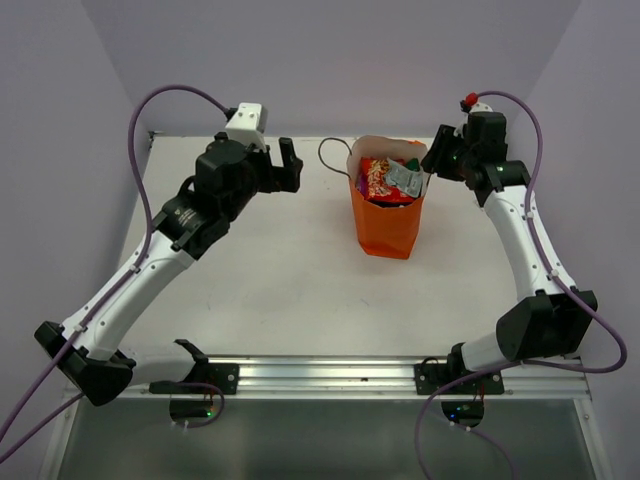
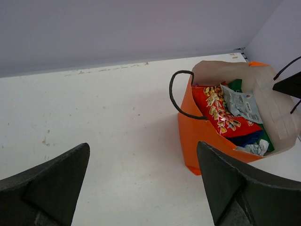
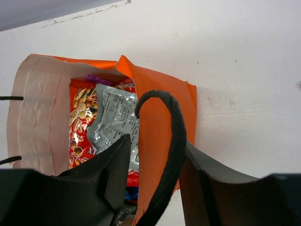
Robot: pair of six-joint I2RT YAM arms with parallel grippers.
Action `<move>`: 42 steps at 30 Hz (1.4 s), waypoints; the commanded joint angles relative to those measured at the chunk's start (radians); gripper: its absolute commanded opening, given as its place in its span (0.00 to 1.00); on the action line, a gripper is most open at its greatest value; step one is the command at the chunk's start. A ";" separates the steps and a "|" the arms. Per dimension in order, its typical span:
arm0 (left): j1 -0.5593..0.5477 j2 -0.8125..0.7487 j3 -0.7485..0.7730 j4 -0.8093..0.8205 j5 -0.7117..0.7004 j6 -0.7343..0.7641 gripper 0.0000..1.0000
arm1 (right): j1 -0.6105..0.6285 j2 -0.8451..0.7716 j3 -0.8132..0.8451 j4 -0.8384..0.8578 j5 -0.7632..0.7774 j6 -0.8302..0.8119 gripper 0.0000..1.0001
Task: Place the snacks into the paper bag
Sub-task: Adjust the paper bag at the center of the board.
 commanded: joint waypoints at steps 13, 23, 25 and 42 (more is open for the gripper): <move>0.008 0.210 0.012 0.151 0.175 -0.114 1.00 | -0.005 -0.020 0.045 0.037 -0.074 -0.014 0.51; -0.003 0.284 0.037 0.197 0.238 -0.132 1.00 | -0.004 -0.031 0.042 0.049 -0.112 -0.022 0.71; -0.004 0.288 0.038 0.201 0.249 -0.134 1.00 | -0.005 -0.034 0.044 0.050 -0.114 -0.020 0.71; -0.106 0.517 0.199 0.226 0.205 -0.168 0.68 | -0.005 -0.088 -0.024 0.064 -0.055 -0.019 0.70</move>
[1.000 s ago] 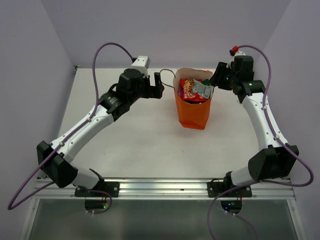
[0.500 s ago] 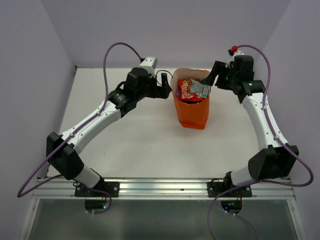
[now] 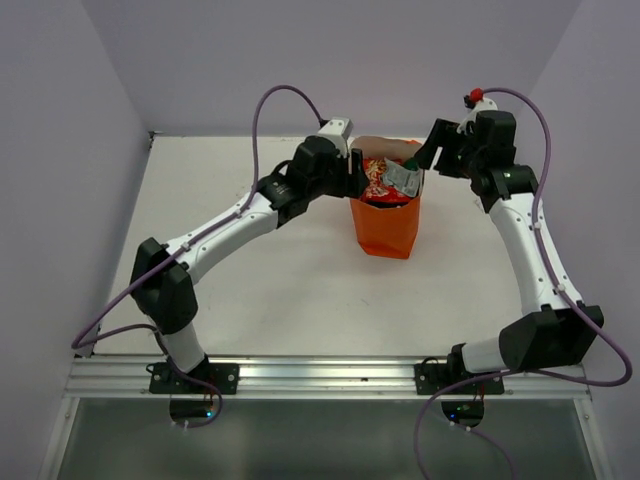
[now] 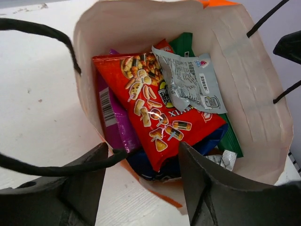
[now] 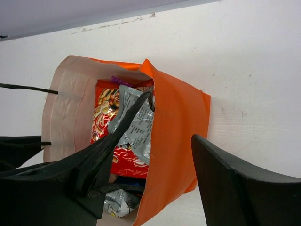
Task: Place the snacks into the paper bag
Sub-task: Adjust the paper bag at the center of the board.
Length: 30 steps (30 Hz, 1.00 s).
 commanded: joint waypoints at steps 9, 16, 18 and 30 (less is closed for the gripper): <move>-0.051 0.107 0.164 -0.031 -0.151 0.056 0.12 | -0.005 -0.014 -0.113 0.064 0.042 -0.007 0.57; -0.096 0.193 0.436 -0.091 -0.220 0.226 0.00 | -0.003 0.003 -0.138 0.088 0.084 -0.003 0.13; -0.135 0.212 0.512 -0.114 -0.257 0.295 0.00 | -0.005 -0.006 -0.136 0.092 0.078 0.003 0.06; -0.255 0.084 0.200 0.084 -0.333 0.344 0.00 | -0.005 0.006 -0.197 0.127 0.090 0.029 0.00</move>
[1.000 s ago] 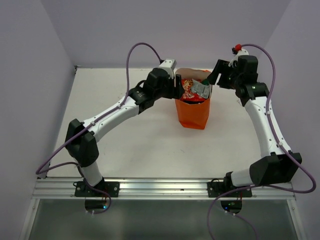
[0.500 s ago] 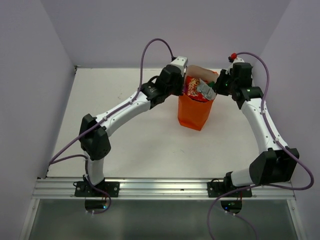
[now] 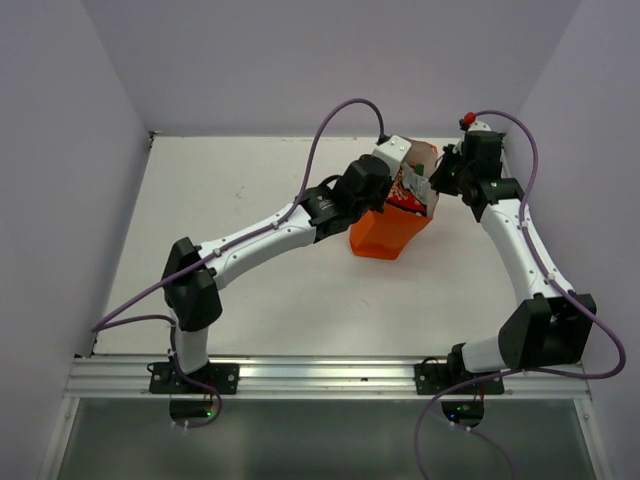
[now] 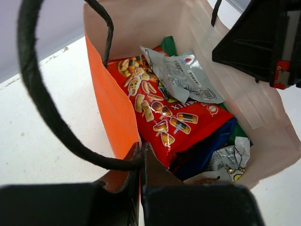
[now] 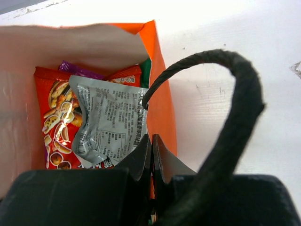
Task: Place the snacks into the paper bag
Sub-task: Adjust the paper bag at the center of the board.
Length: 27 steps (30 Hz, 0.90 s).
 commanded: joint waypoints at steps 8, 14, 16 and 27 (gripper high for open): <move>0.036 -0.092 -0.057 0.096 0.053 -0.065 0.06 | 0.006 -0.041 0.046 0.020 -0.052 0.021 0.25; 0.065 -0.104 -0.041 0.055 -0.007 -0.087 0.14 | 0.004 -0.080 0.101 -0.017 -0.142 0.016 0.68; 0.088 -0.103 -0.040 0.044 0.008 -0.098 0.15 | 0.004 -0.097 0.109 -0.015 -0.168 0.016 0.78; 0.142 -0.119 -0.081 0.009 -0.001 -0.164 0.27 | 0.004 -0.264 0.092 -0.002 -0.224 0.013 0.95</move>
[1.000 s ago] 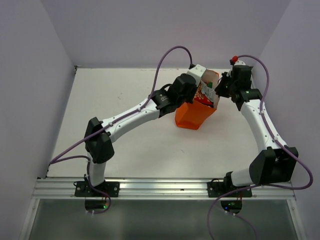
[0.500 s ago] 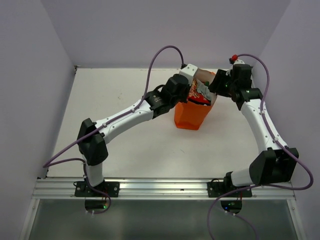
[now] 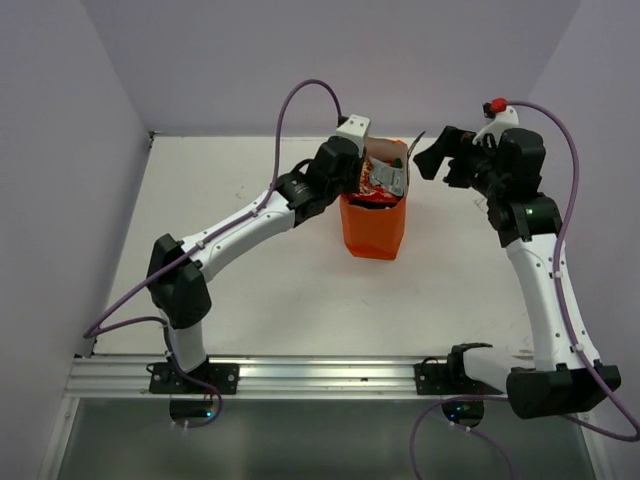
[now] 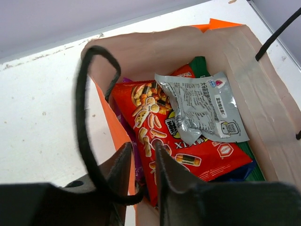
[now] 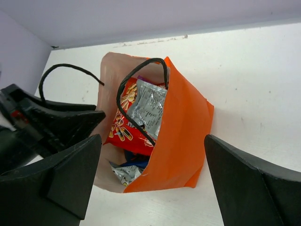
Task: Place the snacks into the paper bag
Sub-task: Adjust the paper bag at the center of the board.
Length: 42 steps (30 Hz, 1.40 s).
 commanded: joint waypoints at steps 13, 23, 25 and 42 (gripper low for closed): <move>0.026 -0.086 -0.018 -0.074 -0.115 -0.083 0.80 | 0.001 -0.130 -0.017 0.039 -0.002 0.000 0.96; 0.041 -0.107 -0.022 -0.103 -0.104 -0.095 1.00 | 0.001 -0.150 -0.019 0.034 0.018 -0.012 0.96; 0.048 -0.107 -0.024 -0.103 -0.098 -0.096 1.00 | 0.001 -0.155 -0.020 0.032 0.029 -0.014 0.96; 0.054 -0.146 -0.032 -0.118 -0.104 -0.110 1.00 | 0.001 -0.163 -0.022 0.026 0.055 -0.037 0.97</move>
